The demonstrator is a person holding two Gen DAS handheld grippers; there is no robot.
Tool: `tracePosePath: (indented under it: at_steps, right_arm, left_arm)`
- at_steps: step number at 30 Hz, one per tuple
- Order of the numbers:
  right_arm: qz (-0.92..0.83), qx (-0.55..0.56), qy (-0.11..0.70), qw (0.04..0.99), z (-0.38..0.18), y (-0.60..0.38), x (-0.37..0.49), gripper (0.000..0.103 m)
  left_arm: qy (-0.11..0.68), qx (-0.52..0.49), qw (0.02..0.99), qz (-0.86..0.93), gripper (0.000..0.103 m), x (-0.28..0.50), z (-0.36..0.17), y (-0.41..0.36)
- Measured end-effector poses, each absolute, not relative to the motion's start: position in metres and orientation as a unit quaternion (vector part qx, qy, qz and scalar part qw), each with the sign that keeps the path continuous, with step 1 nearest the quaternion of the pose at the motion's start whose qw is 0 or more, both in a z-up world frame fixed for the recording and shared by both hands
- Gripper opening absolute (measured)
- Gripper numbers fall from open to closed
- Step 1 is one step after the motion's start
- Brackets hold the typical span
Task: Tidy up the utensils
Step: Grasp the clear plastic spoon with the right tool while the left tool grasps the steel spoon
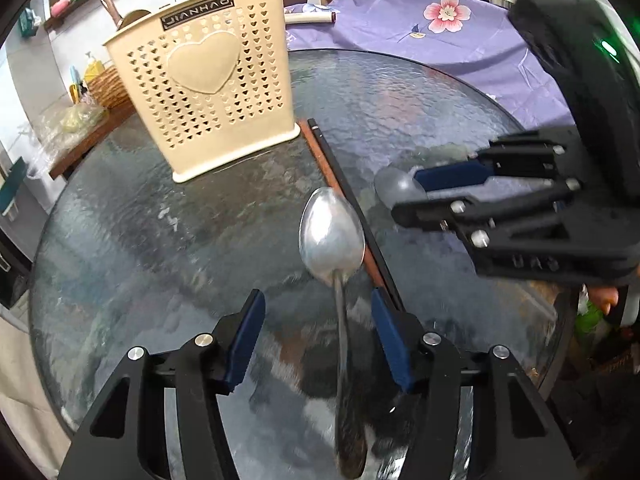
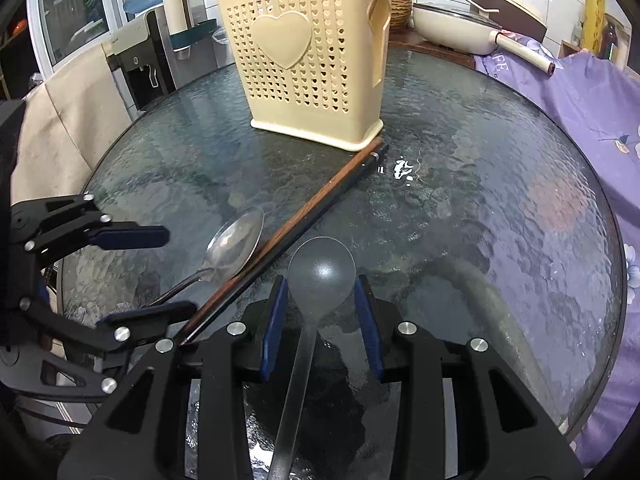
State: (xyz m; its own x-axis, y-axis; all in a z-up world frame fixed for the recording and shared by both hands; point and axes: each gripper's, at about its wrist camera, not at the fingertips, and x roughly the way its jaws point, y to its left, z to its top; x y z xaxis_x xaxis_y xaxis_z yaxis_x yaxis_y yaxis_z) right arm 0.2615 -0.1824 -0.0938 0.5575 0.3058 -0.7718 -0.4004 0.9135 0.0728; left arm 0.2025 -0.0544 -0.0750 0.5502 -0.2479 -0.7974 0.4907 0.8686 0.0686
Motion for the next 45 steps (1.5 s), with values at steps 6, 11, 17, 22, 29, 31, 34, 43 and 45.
tracePosePath:
  at_steps: [6, 11, 17, 22, 29, 31, 34, 43, 45]
  right_arm:
    - [0.195, -0.05, 0.427, 0.881, -0.093, -0.192, 0.261, 0.035]
    - [0.19, -0.041, 0.43, 0.882, -0.093, -0.197, 0.262, 0.035]
    - [0.188, -0.038, 0.431, 0.882, -0.093, -0.196, 0.264, 0.036]
    - [0.187, -0.023, 0.423, 0.886, -0.089, -0.2, 0.265, 0.035]
    - [0.189, -0.012, 0.406, 0.894, -0.079, -0.203, 0.262, 0.035]
    - [0.193, 0.0, 0.395, 0.898, -0.073, -0.205, 0.261, 0.035]
    - [0.195, 0.011, 0.378, 0.905, -0.063, -0.209, 0.259, 0.035]
    - [0.2, 0.015, 0.329, 0.923, -0.027, -0.211, 0.243, 0.035]
    - [0.199, 0.009, 0.32, 0.926, -0.02, -0.209, 0.24, 0.009]
  left_arm:
    - [0.431, 0.126, 0.868, -0.211, 0.056, 0.223, -0.075, -0.064]
    - [0.434, 0.118, 0.87, -0.203, 0.055, 0.234, -0.076, -0.07]
    - [0.437, 0.112, 0.869, -0.204, 0.037, 0.237, -0.076, -0.077]
    - [0.439, 0.102, 0.87, -0.202, 0.036, 0.24, -0.075, -0.079]
    - [0.424, 0.065, 0.88, -0.207, 0.036, 0.24, -0.06, -0.068]
    - [0.414, 0.055, 0.885, -0.206, 0.036, 0.238, -0.052, -0.063]
    - [0.395, 0.043, 0.895, -0.202, 0.036, 0.235, -0.038, -0.056]
    - [0.343, 0.024, 0.919, -0.193, 0.036, 0.221, 0.001, -0.042]
    - [0.337, 0.022, 0.921, -0.193, 0.036, 0.219, 0.005, -0.041]
